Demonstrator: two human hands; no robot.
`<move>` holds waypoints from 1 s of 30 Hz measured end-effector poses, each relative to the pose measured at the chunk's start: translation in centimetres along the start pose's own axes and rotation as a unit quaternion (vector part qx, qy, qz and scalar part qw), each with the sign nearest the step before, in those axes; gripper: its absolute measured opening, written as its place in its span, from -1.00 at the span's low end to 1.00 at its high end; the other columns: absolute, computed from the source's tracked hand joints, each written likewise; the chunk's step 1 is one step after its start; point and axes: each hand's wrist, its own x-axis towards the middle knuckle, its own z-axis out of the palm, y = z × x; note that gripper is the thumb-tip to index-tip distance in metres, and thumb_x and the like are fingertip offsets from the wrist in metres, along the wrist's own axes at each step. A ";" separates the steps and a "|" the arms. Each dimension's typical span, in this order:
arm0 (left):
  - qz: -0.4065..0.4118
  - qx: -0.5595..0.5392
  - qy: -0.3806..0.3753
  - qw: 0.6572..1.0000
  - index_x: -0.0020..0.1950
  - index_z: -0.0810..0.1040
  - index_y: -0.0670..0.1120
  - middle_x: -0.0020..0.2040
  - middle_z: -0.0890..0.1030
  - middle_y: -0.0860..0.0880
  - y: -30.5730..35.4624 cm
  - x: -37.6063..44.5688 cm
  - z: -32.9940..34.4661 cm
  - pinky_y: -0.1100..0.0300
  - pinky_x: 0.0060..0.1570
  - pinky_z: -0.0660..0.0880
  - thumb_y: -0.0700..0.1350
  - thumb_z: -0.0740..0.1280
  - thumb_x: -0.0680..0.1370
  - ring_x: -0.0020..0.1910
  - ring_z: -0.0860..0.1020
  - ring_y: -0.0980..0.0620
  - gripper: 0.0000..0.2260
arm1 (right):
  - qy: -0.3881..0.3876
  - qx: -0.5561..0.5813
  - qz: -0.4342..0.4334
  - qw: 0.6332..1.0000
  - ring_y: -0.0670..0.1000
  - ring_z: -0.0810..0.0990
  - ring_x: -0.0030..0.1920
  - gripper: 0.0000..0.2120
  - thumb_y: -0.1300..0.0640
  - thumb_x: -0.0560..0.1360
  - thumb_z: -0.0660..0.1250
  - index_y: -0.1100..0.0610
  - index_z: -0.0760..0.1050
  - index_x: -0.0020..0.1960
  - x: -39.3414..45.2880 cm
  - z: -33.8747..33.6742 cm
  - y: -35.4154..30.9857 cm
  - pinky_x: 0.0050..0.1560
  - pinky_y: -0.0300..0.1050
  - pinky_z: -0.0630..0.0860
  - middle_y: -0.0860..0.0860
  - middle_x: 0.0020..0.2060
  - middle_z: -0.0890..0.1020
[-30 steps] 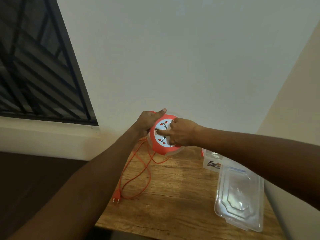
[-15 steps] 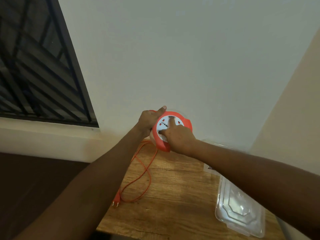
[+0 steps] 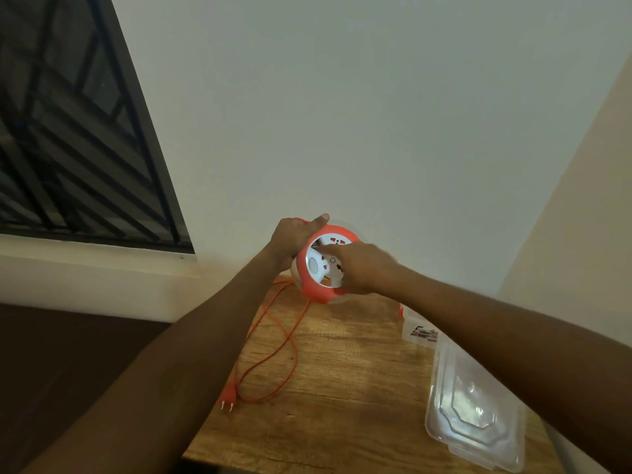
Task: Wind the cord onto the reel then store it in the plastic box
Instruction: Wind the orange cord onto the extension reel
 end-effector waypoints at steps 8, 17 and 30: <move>0.001 0.002 -0.053 0.999 -0.12 0.67 -0.16 -0.20 0.75 -0.14 -0.1 0.1 0.3 0.14 -0.21 0.70 0.23 0.43 0.55 -0.31 0.74 -0.03 -0.57 | 0.081 -0.371 -0.188 0.906 0.24 0.65 0.01 -0.30 0.07 0.49 0.43 0.13 0.17 0.51 -1.0 -0.4 1.2 -0.19 0.08 0.61 0.23 0.32 0.48; -0.012 -0.023 -0.080 0.996 -0.05 0.70 -0.13 -0.11 0.78 -0.14 0.7 -0.1 0.5 0.02 -0.08 0.72 0.22 0.42 0.56 -0.16 0.76 -0.16 -0.61 | -0.007 -0.415 -0.229 0.881 0.28 0.45 0.30 -0.42 0.02 0.52 0.40 -0.12 0.26 0.48 -1.2 -1.2 0.9 0.08 0.18 0.58 0.21 0.52 0.12; 0.003 -0.061 -0.066 0.996 0.00 0.69 -0.19 -0.07 0.78 -0.16 1.2 -0.4 -0.1 0.00 -0.07 0.72 0.21 0.42 0.57 -0.16 0.76 -0.15 -0.57 | 0.081 -0.325 -0.133 0.933 0.18 0.61 0.12 -0.32 -0.08 0.49 0.38 0.05 0.20 0.51 0.1 -1.6 -0.1 0.05 0.06 0.59 0.14 0.27 0.55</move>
